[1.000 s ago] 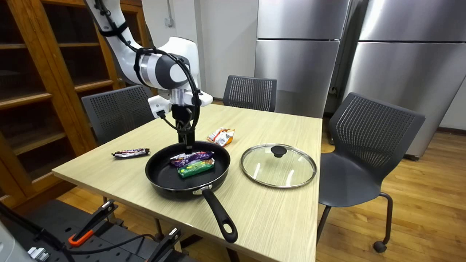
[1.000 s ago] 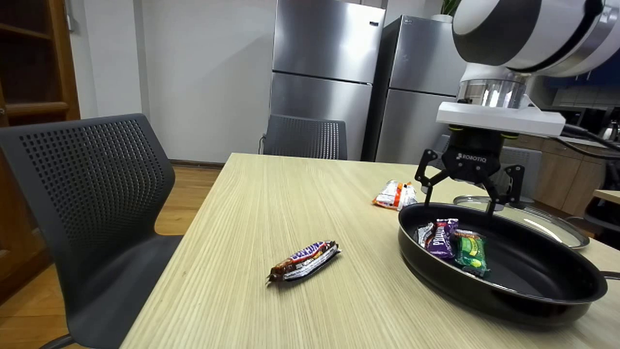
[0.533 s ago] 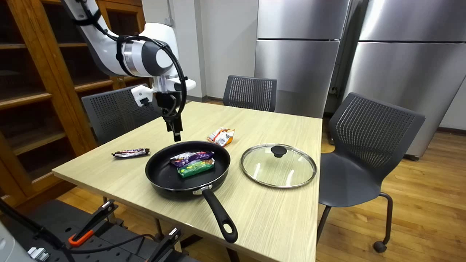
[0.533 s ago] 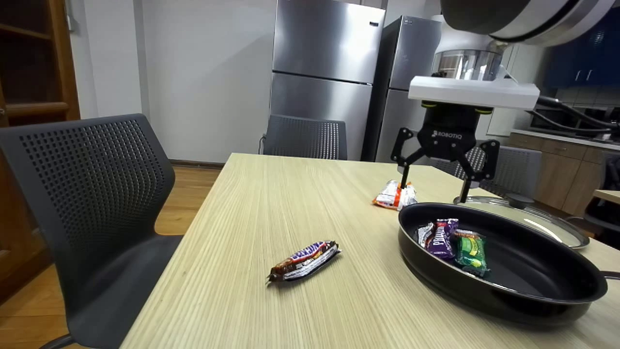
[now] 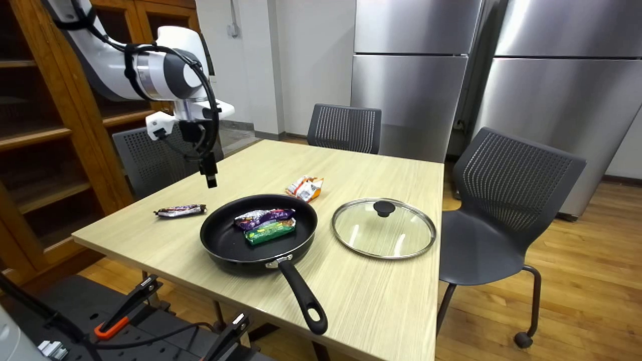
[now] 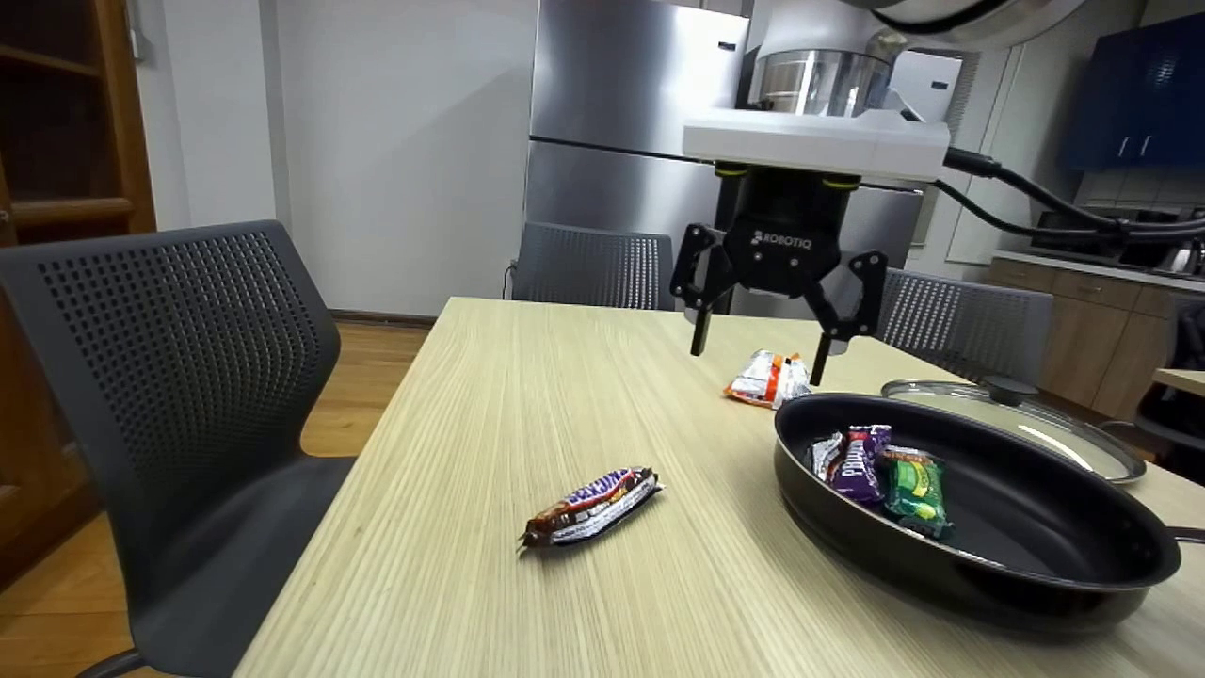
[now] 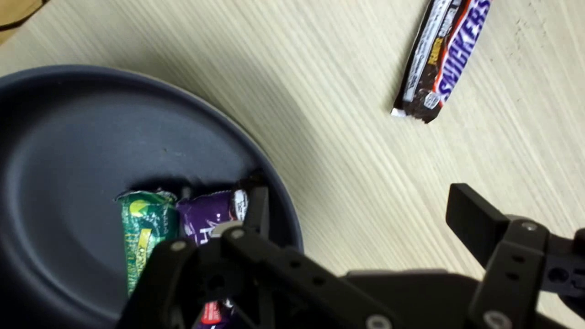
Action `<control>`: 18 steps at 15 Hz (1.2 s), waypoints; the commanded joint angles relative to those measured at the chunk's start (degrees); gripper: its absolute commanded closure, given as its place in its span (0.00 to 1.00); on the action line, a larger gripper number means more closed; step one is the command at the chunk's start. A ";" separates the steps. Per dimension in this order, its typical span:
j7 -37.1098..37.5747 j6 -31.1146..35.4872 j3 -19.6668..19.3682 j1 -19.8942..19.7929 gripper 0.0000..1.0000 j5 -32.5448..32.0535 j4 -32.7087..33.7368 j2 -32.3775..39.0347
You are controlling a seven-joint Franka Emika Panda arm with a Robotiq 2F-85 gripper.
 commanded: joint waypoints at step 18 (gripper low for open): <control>6.11 -3.94 7.03 1.69 0.00 6.20 17.59 19.06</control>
